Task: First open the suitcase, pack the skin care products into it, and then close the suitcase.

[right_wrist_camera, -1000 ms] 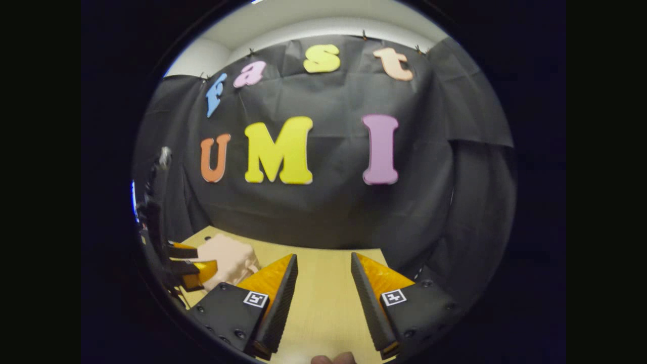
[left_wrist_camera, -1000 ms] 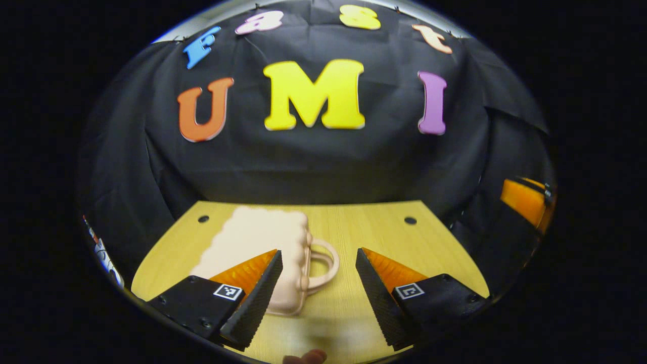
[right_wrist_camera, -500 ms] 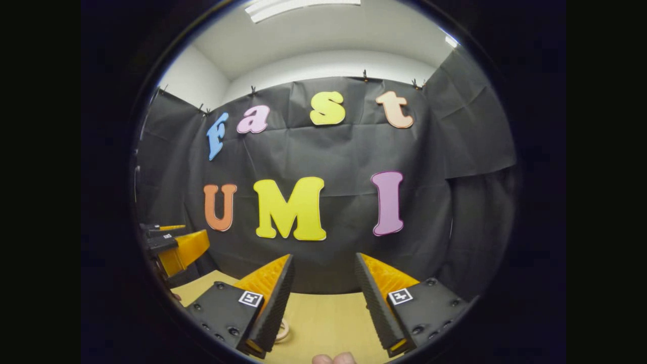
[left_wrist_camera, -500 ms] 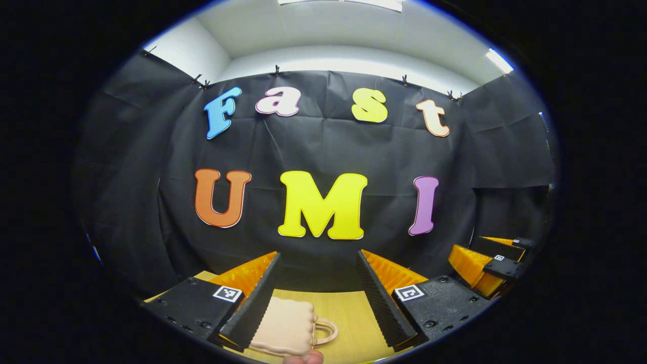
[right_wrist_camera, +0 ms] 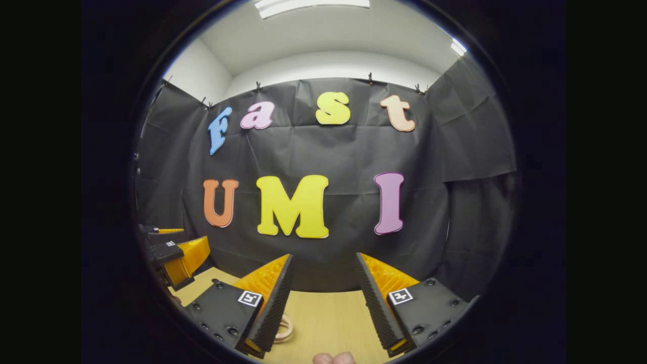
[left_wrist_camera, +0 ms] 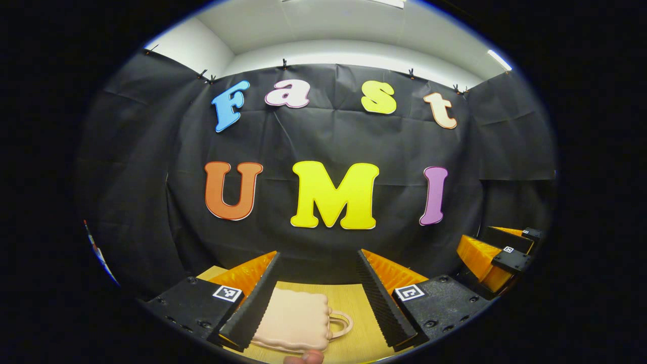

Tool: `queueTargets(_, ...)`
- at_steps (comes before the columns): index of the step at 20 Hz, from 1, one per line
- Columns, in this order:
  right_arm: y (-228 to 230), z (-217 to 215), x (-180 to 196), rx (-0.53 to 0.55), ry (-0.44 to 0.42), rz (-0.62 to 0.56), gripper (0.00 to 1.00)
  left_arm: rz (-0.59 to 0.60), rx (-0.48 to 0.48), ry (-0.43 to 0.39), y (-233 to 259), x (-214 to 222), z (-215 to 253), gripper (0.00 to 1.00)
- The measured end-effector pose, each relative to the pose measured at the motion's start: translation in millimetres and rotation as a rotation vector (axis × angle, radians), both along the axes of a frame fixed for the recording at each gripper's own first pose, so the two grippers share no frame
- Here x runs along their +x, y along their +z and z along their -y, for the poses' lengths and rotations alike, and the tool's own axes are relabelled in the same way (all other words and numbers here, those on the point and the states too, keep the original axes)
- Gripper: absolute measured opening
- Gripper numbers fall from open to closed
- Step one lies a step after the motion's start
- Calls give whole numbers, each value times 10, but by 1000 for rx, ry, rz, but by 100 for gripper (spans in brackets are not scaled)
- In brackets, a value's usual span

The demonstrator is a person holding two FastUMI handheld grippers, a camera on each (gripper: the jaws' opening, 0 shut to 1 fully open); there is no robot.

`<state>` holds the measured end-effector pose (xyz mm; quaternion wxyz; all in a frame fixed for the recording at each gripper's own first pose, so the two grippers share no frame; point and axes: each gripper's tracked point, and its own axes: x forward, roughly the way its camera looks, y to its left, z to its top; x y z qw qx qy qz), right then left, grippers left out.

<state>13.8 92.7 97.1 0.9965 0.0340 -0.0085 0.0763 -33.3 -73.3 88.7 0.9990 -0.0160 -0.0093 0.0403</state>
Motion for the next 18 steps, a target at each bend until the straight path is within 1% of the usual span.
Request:
queueTargets(5,-41,-102,-32,-14,26,-5,72,-11,3,6,-38,-40,-21,94)
queueTargets(14,-67,-132,-47,-10,32,-4,72,-30,1,22,-69,-92,-81,94)
queueTargets(18,-65,-155,-34,-8,38,-2,72,-26,31,33,-56,-100,-112,94)
